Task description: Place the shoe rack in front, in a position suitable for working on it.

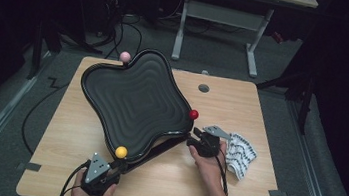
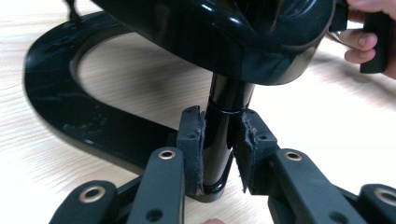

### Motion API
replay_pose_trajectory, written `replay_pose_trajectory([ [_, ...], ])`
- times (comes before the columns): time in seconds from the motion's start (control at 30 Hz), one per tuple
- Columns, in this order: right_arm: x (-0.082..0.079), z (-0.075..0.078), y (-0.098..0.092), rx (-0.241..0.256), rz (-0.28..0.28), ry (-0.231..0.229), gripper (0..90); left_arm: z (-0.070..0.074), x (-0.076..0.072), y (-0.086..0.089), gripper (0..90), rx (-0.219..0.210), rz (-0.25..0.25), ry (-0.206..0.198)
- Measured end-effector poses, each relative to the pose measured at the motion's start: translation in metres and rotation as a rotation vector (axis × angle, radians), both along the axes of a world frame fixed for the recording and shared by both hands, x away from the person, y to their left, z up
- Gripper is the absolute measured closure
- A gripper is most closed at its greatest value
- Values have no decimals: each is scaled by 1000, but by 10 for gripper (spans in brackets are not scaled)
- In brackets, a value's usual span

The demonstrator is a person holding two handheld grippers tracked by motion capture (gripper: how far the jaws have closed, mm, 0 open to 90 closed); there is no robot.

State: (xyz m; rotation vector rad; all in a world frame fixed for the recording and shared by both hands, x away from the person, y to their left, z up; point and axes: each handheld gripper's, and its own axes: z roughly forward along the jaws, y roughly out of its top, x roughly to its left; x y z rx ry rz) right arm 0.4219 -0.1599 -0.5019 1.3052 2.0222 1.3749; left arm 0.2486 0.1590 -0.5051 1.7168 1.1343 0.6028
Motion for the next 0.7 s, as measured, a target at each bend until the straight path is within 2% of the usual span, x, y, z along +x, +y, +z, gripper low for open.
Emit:
replay_pose_trajectory([
  [0.1,7,-6,5,7,31,-19,586,0,-1,4,728,10,11,-3],
  [0.17,11,-8,8,33,44,-24,658,0,-1,5,731,13,17,-4],
  [0.23,10,-9,10,18,50,-37,700,0,-2,4,732,27,19,-9],
  [0.3,7,-8,12,-29,48,-60,712,1,-2,3,738,50,29,-16],
  [0.47,-8,-8,3,-33,36,-59,713,0,0,6,737,38,21,-18],
  [0.6,-27,-9,-11,-45,24,-73,721,0,3,5,735,29,-1,-15],
  [0.63,-32,-9,-15,-54,16,-76,723,-1,3,0,733,-29,2,-16],
  [0.67,-38,-8,-19,-64,8,-75,725,-1,4,3,731,14,-36,-12],
  [0.7,-42,-8,-23,-74,0,-73,725,-1,5,2,730,15,-53,-10],
])
